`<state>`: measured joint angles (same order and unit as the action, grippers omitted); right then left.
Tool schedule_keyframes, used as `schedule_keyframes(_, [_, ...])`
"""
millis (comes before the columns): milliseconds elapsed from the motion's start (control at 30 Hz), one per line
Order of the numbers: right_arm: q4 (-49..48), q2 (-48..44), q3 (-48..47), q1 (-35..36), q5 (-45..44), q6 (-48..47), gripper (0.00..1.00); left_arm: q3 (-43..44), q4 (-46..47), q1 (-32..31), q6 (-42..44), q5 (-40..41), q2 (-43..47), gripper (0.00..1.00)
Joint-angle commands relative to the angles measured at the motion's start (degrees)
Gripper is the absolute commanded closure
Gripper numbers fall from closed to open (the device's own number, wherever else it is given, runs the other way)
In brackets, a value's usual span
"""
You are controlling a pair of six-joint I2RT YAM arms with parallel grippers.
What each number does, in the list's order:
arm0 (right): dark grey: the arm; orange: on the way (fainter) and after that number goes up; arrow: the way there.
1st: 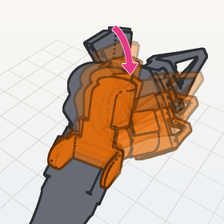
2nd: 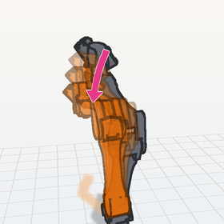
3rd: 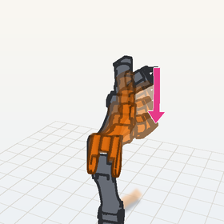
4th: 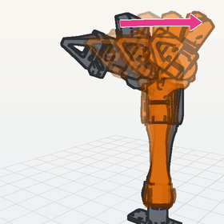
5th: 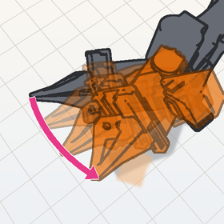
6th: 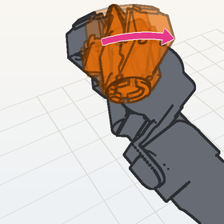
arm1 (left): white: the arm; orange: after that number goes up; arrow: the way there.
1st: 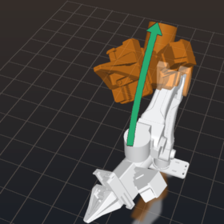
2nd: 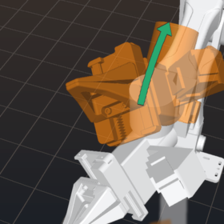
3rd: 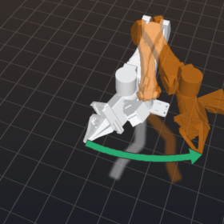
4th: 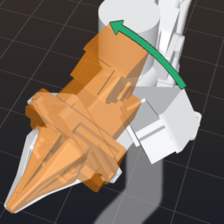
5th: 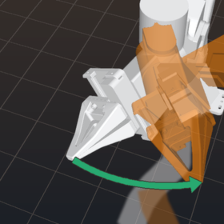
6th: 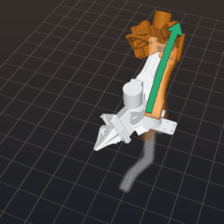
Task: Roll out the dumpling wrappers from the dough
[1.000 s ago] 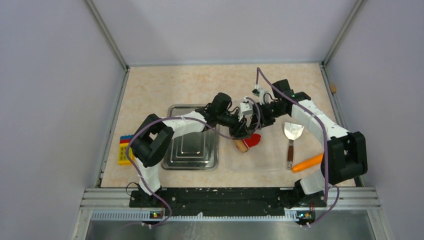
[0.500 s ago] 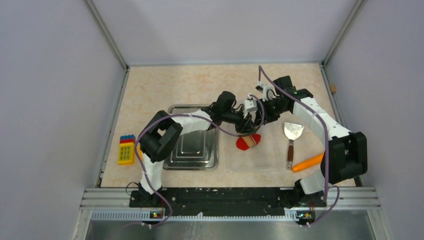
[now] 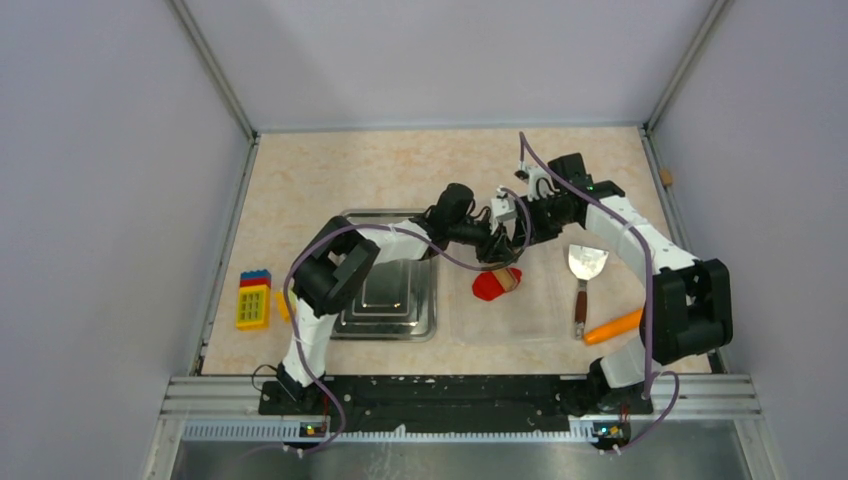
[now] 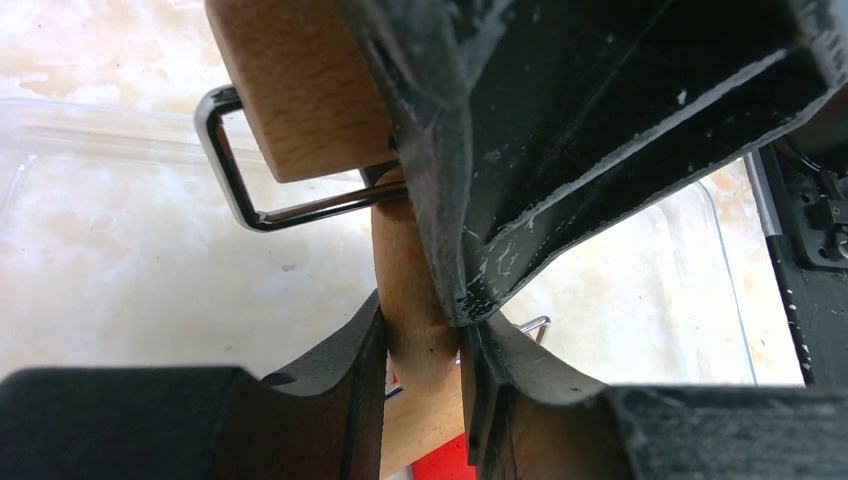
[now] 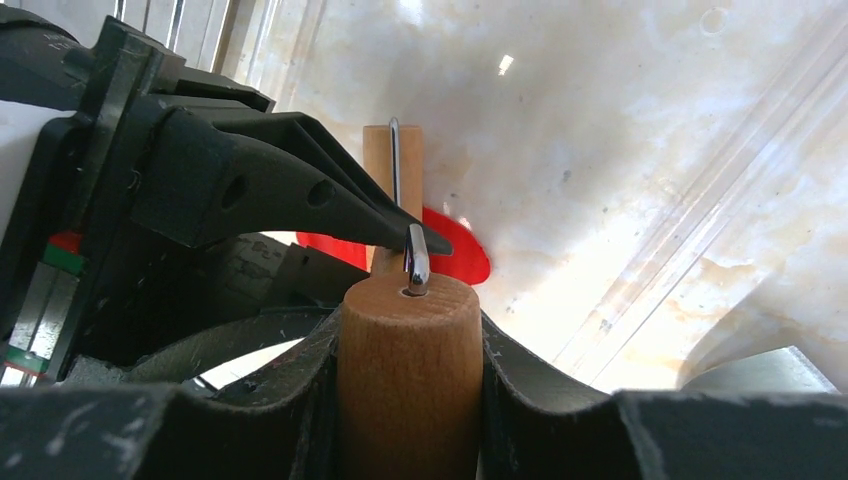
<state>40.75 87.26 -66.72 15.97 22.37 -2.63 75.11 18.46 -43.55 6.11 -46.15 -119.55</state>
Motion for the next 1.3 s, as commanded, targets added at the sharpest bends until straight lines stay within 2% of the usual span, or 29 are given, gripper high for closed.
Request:
schedule_keyframes(0, [0.38, 3.03, 3.26, 0.35, -5.67, -4.52, 1.00, -1.26, -2.66, -0.37, -2.85, 2.80, -5.11, 1.00])
schedule_keyframes(233, [2.18, 3.46, 2.74, -2.44, -7.37, -5.70, 1.00, 1.74, -0.47, -1.54, -4.46, 3.05, -9.16, 1.00])
schedule_keyframes(467, [2.68, 2.80, 0.68, -6.19, -8.04, -6.05, 1.00, 8.72, 1.81, -2.83, -8.58, 3.00, -11.76, 1.00])
schedule_keyframes(667, [4.31, -0.44, -4.27, -6.87, -4.00, -7.03, 1.00, 14.61, 1.74, -2.10, -11.63, 2.85, -10.08, 1.00])
schedule_keyframes(700, [4.63, -1.19, -5.05, -6.85, -3.42, -7.03, 1.00, 14.95, 1.80, -1.89, -12.26, 3.32, -8.92, 0.96])
schedule_keyframes(733, [5.06, -1.98, -5.71, -6.90, -2.80, -7.22, 1.00, 14.60, 1.95, -1.75, -12.47, 3.62, -7.52, 0.86])
schedule_keyframes(833, [7.60, -3.77, -7.56, -6.86, -0.53, -9.45, 1.00, 10.37, 2.35, -1.46, -8.54, 2.76, -1.02, 0.64])
schedule_keyframes(933, [10.19, -5.73, -8.82, -6.87, 2.89, -12.99, 1.00, -0.42, 4.07, -1.09, 2.52, 1.64, 8.67, 0.53])
schedule_keyframes(1067, [10.31, -10.43, -8.03, -6.82, 9.08, -18.88, 1.00, -15.38, 4.69, -0.26, 13.75, 0.65, 21.65, 0.49])
schedule_keyframes(1167, [8.41, -14.65, -5.99, -6.51, 13.89, -24.54, 1.00, -20.01, 5.48, 1.55, 15.36, 1.77, 26.91, 0.48])
schedule_keyframes(1267, [7.23, -18.85, -3.37, -3.23, 15.62, -33.32, 1.00, -22.14, 9.78, 2.05, 19.98, 1.62, 28.40, 0.48])
